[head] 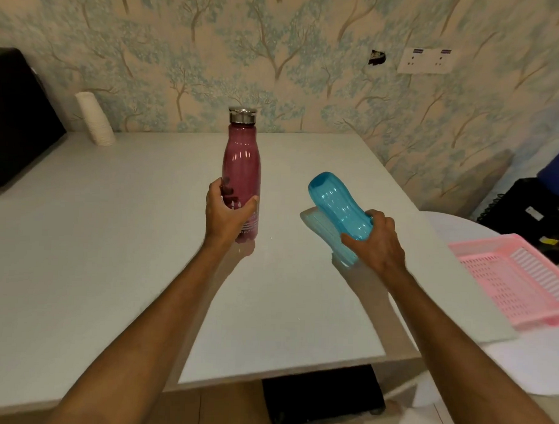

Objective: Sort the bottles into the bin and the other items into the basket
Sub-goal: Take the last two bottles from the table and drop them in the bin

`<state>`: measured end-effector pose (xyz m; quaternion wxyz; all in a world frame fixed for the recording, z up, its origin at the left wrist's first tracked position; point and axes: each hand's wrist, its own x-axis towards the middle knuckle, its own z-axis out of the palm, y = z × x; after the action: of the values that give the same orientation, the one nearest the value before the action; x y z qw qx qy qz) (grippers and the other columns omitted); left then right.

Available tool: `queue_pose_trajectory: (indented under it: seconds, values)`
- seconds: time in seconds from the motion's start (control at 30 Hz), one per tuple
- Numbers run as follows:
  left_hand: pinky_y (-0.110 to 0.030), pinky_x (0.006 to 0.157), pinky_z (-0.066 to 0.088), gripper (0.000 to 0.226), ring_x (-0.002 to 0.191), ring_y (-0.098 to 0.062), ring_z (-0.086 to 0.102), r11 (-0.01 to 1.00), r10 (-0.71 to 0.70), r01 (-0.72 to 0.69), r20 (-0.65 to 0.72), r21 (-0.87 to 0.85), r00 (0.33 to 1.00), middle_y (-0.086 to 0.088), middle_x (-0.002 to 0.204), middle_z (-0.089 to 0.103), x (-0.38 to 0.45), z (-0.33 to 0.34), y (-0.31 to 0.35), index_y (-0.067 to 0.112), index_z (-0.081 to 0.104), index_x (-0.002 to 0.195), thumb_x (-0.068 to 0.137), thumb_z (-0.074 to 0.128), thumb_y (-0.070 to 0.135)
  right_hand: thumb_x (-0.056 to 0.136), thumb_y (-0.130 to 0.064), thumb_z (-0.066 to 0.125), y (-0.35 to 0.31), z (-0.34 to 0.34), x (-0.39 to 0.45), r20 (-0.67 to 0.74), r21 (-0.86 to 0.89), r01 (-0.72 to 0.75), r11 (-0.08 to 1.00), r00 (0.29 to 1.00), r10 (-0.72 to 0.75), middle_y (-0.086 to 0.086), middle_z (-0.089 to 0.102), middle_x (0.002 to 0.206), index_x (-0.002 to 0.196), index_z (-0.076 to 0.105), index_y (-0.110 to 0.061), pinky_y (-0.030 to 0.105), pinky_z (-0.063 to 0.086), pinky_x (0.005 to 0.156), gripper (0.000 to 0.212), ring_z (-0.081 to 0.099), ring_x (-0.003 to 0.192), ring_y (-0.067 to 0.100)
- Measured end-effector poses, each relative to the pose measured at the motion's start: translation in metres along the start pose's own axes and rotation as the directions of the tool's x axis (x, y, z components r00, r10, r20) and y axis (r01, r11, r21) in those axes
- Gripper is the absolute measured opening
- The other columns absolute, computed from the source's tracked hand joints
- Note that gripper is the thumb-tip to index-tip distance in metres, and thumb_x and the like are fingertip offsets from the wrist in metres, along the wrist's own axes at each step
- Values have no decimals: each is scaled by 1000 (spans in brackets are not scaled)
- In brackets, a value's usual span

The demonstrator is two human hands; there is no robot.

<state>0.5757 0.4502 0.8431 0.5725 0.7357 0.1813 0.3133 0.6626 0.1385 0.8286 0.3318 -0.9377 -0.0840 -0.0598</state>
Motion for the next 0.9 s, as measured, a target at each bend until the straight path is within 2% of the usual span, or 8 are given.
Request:
queue_pose_trajectory:
  seconds: [0.1,0.37,0.43,0.5,0.6,0.7,0.8,0.9]
  values:
    - [-36,93,58,76,112,-21,64,999,14,-13,37,-31,999,-6,131,58,-56,8,16,21,45,140,75,84,35,71,-60,81,12,-24,-44,-18,55,-15,998,1000,16,-2,45,124,138,40,-29,40,56,81,83,58,102,19]
    - [-41,92,60,67,107,-14,67,985,-23,47,146,-163,989,-1,125,62,-234,47,58,31,45,132,76,81,39,70,-60,76,84,-106,-194,-36,82,-56,995,998,59,-2,45,127,135,38,-35,46,57,85,79,59,108,22]
    - [-40,89,61,67,107,-14,68,982,-31,64,180,-177,983,1,124,63,-278,58,64,32,45,132,76,81,41,67,-60,74,106,-121,-230,-57,93,-62,994,996,67,-5,45,124,135,38,-37,38,56,77,80,59,107,19]
    - [-29,82,61,70,104,-8,69,983,-34,74,226,-171,974,5,123,63,-317,66,65,32,44,134,75,80,45,66,-64,73,124,-132,-261,-68,120,-71,990,994,80,-10,43,121,133,38,-38,28,50,67,80,58,103,14]
    - [-14,76,57,70,102,1,68,989,-36,77,302,-124,953,9,119,63,-373,71,57,33,43,134,75,81,44,65,-66,74,153,-139,-305,-60,197,-133,971,987,147,-12,43,120,131,40,-38,35,57,78,80,60,103,14]
    - [-16,81,57,70,100,1,68,997,-61,72,351,-18,935,12,115,65,-423,72,36,35,46,129,70,83,42,65,-65,74,181,-132,-344,-71,221,-194,956,974,214,-13,42,120,133,42,-36,37,56,87,81,57,106,11]
    - [-17,90,53,73,108,-2,64,993,-109,79,417,87,902,8,120,63,-462,70,10,36,46,130,69,86,35,67,-61,75,205,-117,-376,-48,271,-266,925,956,289,-10,43,124,133,43,-33,34,52,92,79,56,112,11]
    - [-13,87,51,75,112,1,61,972,-211,128,492,197,844,7,125,60,-490,67,-21,38,44,132,71,87,31,68,-60,75,227,-94,-403,-14,333,-346,877,928,371,-13,42,123,129,42,-37,18,46,81,73,54,100,-2]
